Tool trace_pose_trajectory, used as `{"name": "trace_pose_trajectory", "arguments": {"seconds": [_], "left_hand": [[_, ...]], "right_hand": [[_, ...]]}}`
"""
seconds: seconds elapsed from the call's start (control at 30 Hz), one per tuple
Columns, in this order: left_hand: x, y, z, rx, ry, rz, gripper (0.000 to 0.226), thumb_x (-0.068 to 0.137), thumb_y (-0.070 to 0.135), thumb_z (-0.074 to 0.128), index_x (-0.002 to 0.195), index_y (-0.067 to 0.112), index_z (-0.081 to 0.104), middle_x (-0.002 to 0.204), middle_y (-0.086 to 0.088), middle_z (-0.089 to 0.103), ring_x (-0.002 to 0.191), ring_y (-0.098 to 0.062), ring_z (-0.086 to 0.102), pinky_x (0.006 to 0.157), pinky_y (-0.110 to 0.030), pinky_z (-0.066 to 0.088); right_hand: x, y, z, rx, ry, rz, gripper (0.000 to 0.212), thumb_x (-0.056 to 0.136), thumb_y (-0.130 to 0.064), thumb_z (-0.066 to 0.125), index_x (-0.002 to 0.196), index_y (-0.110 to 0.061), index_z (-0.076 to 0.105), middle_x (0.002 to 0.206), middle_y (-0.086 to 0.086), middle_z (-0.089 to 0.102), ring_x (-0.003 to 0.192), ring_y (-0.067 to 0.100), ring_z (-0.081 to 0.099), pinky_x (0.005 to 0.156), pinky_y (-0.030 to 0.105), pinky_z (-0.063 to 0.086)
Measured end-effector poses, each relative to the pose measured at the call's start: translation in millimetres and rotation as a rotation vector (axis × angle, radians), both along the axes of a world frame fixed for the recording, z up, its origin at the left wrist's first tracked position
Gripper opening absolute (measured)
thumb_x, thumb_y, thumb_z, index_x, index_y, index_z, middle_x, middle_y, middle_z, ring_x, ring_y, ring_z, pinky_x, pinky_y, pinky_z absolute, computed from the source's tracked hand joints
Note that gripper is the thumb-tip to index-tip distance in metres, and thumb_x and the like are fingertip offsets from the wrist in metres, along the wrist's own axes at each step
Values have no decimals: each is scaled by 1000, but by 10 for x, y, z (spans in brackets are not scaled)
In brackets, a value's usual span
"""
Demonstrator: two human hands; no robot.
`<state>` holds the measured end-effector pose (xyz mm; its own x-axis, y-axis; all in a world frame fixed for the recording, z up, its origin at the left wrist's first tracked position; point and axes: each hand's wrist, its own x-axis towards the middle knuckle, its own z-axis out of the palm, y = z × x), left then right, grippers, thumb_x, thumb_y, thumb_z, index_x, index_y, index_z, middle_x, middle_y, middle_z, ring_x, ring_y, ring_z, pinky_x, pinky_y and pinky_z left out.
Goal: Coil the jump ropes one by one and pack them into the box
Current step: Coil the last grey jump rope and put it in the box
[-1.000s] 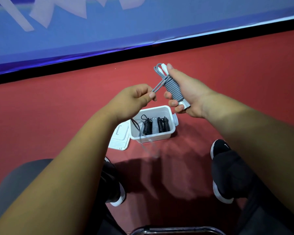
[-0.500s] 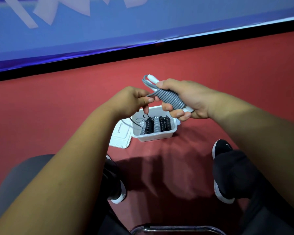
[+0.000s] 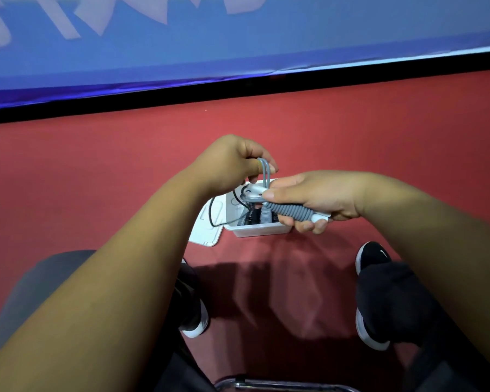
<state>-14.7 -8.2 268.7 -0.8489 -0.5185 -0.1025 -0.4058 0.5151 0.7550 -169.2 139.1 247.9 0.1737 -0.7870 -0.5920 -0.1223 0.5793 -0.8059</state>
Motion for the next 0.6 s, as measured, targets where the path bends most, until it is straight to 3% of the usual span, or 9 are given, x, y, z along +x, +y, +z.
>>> {"name": "trace_pose_trajectory", "arguments": {"seconds": [0.07,0.13,0.23,0.33,0.4,0.47,0.6], "left_hand": [[-12,4,13,-112,-19,-21,18,94,10,69,96,22,82,77,1,77,63,-5,68,64,-22,51],[-14,3,43,-200,-28,-35,17,92,12,68,95,22,81,80,4,77,72,-5,72,68,-24,53],[-15,20,88,-386,-44,-83,20,98,26,63,111,27,79,91,9,75,82,-9,65,75,-29,51],[-18,47,78,-378,-34,-89,27,106,24,54,123,24,75,94,8,71,73,1,56,66,-18,41],[-21,42,38,-370,-59,-87,20,105,24,59,116,23,76,87,7,74,61,8,55,57,-12,37],[-29,-10,-5,-373,-101,-62,11,101,26,67,101,23,77,81,10,75,59,11,55,60,-20,38],[-48,-53,-67,-333,-182,0,18,98,33,69,85,21,72,70,14,73,61,-1,60,61,-27,45]], "right_hand": [[-6,-40,-54,-51,107,-70,42,106,-55,57,118,-16,64,84,11,62,56,19,50,45,24,39],[-16,-76,-95,-98,162,-169,45,107,-58,52,119,-16,61,87,11,64,58,19,55,47,27,44],[-70,-123,-98,-103,136,-381,45,108,-60,47,126,-21,61,91,10,68,61,17,64,48,28,51],[-113,-173,-52,-69,89,-533,44,107,-60,48,123,-23,64,93,8,72,72,16,74,53,29,57],[-107,-188,-41,-71,77,-588,44,107,-59,50,118,-20,66,87,6,71,67,15,69,53,29,56],[-73,-190,-39,-71,42,-624,44,106,-60,52,112,-19,66,83,5,67,59,14,59,52,27,49],[-15,-211,-24,-78,-92,-675,49,96,-72,60,105,-24,62,76,4,60,51,14,49,48,23,35]]}}
